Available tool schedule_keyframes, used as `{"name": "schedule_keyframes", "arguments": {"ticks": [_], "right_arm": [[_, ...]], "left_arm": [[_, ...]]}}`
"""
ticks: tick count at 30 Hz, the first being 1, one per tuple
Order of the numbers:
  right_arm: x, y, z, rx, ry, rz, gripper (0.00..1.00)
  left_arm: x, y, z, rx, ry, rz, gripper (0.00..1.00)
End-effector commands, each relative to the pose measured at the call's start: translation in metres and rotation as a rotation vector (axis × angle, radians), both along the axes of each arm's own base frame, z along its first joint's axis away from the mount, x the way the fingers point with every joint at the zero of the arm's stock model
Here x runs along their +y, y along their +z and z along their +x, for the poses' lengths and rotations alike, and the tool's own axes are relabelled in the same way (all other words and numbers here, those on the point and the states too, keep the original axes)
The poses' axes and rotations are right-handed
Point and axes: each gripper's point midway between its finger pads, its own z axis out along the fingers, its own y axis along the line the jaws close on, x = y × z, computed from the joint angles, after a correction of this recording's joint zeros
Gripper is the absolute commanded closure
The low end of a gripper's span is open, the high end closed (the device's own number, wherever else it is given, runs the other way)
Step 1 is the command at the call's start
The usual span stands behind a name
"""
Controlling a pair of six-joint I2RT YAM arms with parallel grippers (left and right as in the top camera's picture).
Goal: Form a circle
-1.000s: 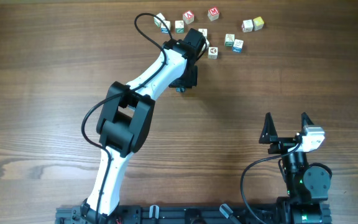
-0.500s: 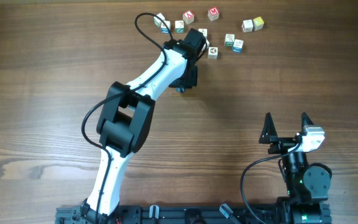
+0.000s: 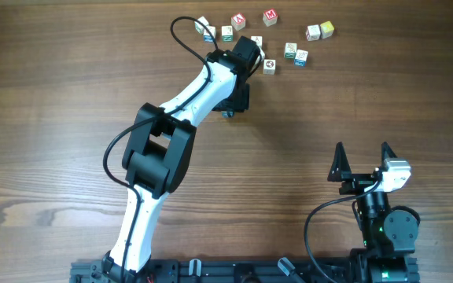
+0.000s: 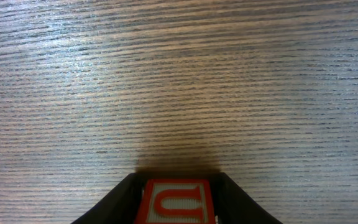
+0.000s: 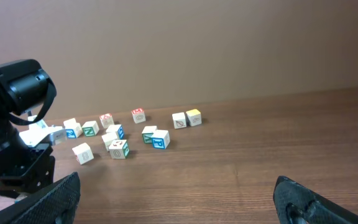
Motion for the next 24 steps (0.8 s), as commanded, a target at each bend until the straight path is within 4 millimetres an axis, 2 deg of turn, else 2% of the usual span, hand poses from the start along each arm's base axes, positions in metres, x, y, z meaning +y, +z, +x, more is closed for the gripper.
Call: {"name": "schedule_keyframes", "arguments": {"ticks": [1, 6, 12, 19, 24], "right_arm": [[0.0033, 0.0007, -0.0002, -0.004, 0.017, 0.005, 0.00], [0.0033, 0.0006, -0.0002, -0.004, 0.017, 0.005, 0.00], [0.0033, 0.0007, -0.0002, -0.004, 0.017, 0.005, 0.00], [0.0033, 0.0007, -0.0002, -0.004, 0.017, 0.006, 0.00], [0.0033, 0.0007, -0.0002, -0.004, 0.017, 0.005, 0.00]], "left_arm": [[0.0020, -0.0147, -0.0084, 0.034, -0.009, 0.018, 0.58], [0.0017, -0.0147, -0.0077, 0.031, -0.009, 0.017, 0.54], [0.0017, -0.0147, -0.0078, 0.031, -0.009, 0.017, 0.54], [-0.0031, -0.0130, 0.0008, -0.003, -0.009, -0.003, 0.32], [-0.0029, -0.0105, 0.0001, -0.003, -0.010, -0.003, 0.31]]}}
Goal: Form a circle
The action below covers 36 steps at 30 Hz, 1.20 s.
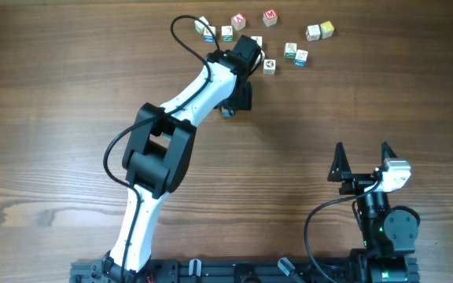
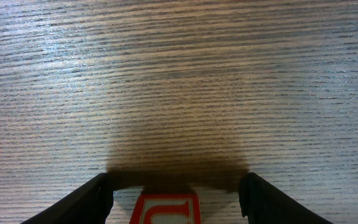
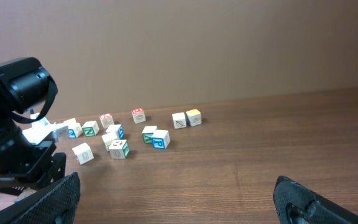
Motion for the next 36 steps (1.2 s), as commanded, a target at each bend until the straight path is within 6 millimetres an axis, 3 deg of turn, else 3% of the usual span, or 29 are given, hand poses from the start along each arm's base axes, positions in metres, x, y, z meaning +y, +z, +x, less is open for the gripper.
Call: {"name": "schedule_keyframes", "arguments": {"ticks": [1, 7, 11, 16, 20, 21, 28, 31, 36], "right_arm": [[0.003, 0.001, 0.000, -0.004, 0.017, 0.005, 0.00], [0.003, 0.001, 0.000, -0.004, 0.017, 0.005, 0.00], [0.003, 0.001, 0.000, -0.004, 0.017, 0.005, 0.00], [0.003, 0.001, 0.000, -0.004, 0.017, 0.005, 0.00], [0.003, 0.001, 0.000, -0.004, 0.017, 0.005, 0.00], [0.003, 0.001, 0.000, -0.004, 0.017, 0.005, 0.00], [0.003, 0.001, 0.000, -0.004, 0.017, 0.005, 0.00], [0.003, 0.001, 0.000, -0.004, 0.017, 0.005, 0.00], [0.003, 0.001, 0.000, -0.004, 0.017, 0.005, 0.00]], "left_arm": [[0.002, -0.006, -0.008, 0.027, -0.010, 0.015, 0.31], [-0.003, 0.044, 0.000, -0.066, -0.010, -0.038, 0.28], [-0.004, 0.103, 0.002, -0.165, -0.010, -0.096, 0.26], [0.005, 0.164, -0.012, -0.235, -0.010, -0.136, 0.18], [0.026, 0.204, -0.040, -0.250, -0.002, -0.114, 0.05], [0.035, 0.211, -0.048, -0.244, 0.003, -0.092, 0.00], [0.092, 0.227, -0.103, -0.140, 0.031, 0.108, 0.00], [0.092, 0.229, -0.102, -0.149, 0.043, 0.100, 0.00], [0.068, 0.237, -0.074, -0.255, 0.056, -0.012, 0.00]]}}
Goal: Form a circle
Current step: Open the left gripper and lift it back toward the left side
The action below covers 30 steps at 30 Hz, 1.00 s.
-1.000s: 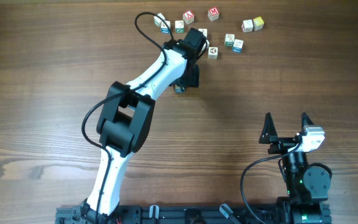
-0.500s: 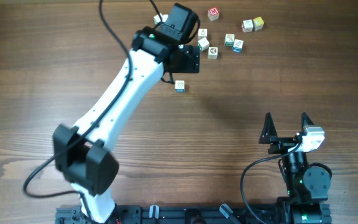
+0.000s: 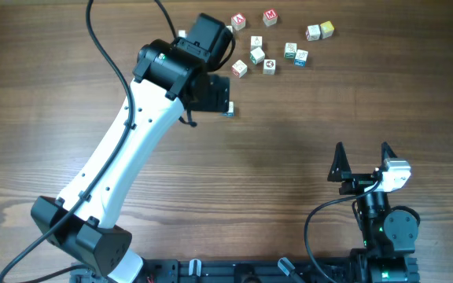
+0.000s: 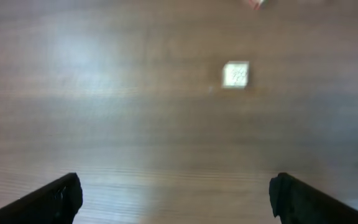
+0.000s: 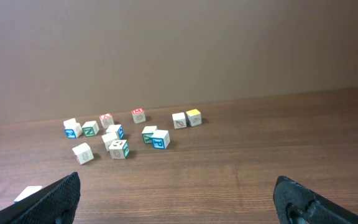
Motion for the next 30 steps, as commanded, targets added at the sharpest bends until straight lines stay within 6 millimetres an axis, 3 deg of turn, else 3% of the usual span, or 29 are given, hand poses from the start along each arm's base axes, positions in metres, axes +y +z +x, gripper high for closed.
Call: {"name": "schedule_keyframes", "arguments": {"ticks": [1, 7, 14, 18, 22, 24, 27, 30], "right_arm": [[0.003, 0.001, 0.000, -0.004, 0.016, 0.005, 0.00], [0.003, 0.001, 0.000, -0.004, 0.016, 0.005, 0.00], [0.007, 0.001, -0.001, -0.002, 0.040, 0.025, 0.00], [0.008, 0.001, -0.001, 0.015, 0.044, 0.283, 0.00], [0.007, 0.001, 0.000, 0.028, 0.033, 0.524, 0.00], [0.004, 0.001, 0.000, 0.028, 0.018, 0.604, 0.00], [0.009, 0.001, -0.001, 0.044, 0.040, 0.726, 0.00], [0.027, 0.002, -0.003, 0.058, 0.147, 0.563, 0.00]], "left_arm": [[-0.013, 0.012, 0.018, -0.090, 0.010, -0.069, 0.00], [-0.033, 0.034, 0.052, -0.254, -0.096, -0.109, 0.00], [-0.026, 0.034, 0.047, -0.238, -0.101, -0.087, 0.00], [0.014, 0.037, 0.031, -0.178, 0.046, -0.093, 0.00], [0.093, 0.049, 0.013, -0.139, 0.368, -0.156, 0.00], [0.118, 0.053, 0.005, -0.106, 0.441, -0.243, 0.00], [0.133, 0.047, -0.009, -0.036, 0.491, -0.264, 0.00], [0.137, 0.040, -0.027, 0.039, 0.510, -0.238, 0.00]]}}
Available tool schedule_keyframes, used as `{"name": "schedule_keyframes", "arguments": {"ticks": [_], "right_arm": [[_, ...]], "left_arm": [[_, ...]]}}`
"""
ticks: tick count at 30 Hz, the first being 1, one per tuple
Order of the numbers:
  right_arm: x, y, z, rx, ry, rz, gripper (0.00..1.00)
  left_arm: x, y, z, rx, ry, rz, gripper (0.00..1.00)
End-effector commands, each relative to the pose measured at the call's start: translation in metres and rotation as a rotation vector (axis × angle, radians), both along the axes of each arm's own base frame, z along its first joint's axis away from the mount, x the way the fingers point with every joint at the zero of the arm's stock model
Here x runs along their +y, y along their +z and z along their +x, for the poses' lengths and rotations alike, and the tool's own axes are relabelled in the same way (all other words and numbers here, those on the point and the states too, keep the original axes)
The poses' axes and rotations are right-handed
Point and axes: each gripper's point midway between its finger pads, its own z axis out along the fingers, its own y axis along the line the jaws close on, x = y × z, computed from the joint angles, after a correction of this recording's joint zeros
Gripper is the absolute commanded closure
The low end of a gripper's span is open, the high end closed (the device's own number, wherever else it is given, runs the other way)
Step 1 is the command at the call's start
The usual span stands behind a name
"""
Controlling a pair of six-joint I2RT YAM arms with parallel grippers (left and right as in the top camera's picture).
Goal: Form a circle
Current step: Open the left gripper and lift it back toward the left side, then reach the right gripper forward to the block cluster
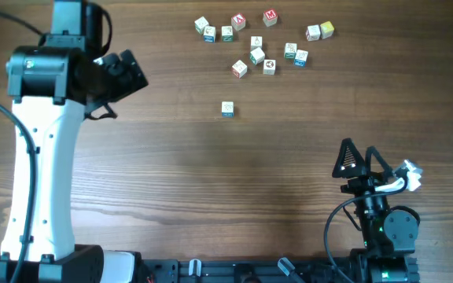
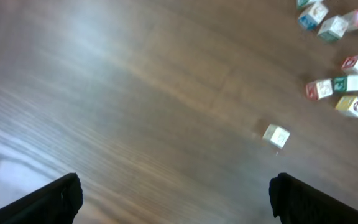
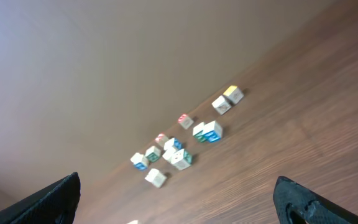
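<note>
Several small letter blocks lie scattered at the table's far edge, also seen in the left wrist view and the right wrist view. One lone block sits apart, nearer the middle, and shows in the left wrist view. My left gripper hangs open and empty high over the far left of the table, well away from the blocks. At the near right, my right gripper is open, empty and tilted.
The wooden table fills the overhead view. The left arm's white links stretch along the left side. A plain wall stands behind the blocks in the right wrist view.
The left arm has swung from just left of the lone block to the far left of the table. The right gripper has tilted, so its view is slanted. The lone block lies where it was.
First my left gripper was shut on a red-lettered block resting on the table below the cluster. Then it stood open around that block. Then it was raised and off to the left, the block left alone. Now it is far left.
</note>
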Motion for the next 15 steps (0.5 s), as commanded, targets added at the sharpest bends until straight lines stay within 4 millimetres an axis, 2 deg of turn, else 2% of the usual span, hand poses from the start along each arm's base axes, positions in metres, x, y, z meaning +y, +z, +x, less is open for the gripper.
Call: {"name": "schedule_keyframes", "arguments": {"ticks": [1, 5, 9, 11, 15], "right_arm": [[0.024, 0.002, -0.003, -0.020, 0.138, -0.086, 0.00], [0.028, 0.015, -0.004, -0.017, 0.167, -0.113, 0.00], [0.028, 0.037, 0.000, -0.024, 0.167, -0.225, 0.00], [0.028, 0.052, 0.008, 0.012, 0.174, -0.294, 0.00], [0.029, 0.070, 0.031, 0.126, 0.198, -0.330, 0.01]], "left_arm": [[-0.008, -0.006, -0.019, 0.079, 0.007, -0.061, 0.00], [-0.003, -0.014, -0.042, 0.171, 0.059, -0.043, 0.00], [-0.004, -0.024, -0.046, 0.206, 0.056, -0.051, 0.00], [-0.010, -0.026, -0.049, 0.223, 0.047, -0.082, 0.00], [-0.010, -0.026, -0.049, 0.222, 0.047, -0.081, 0.00]]}}
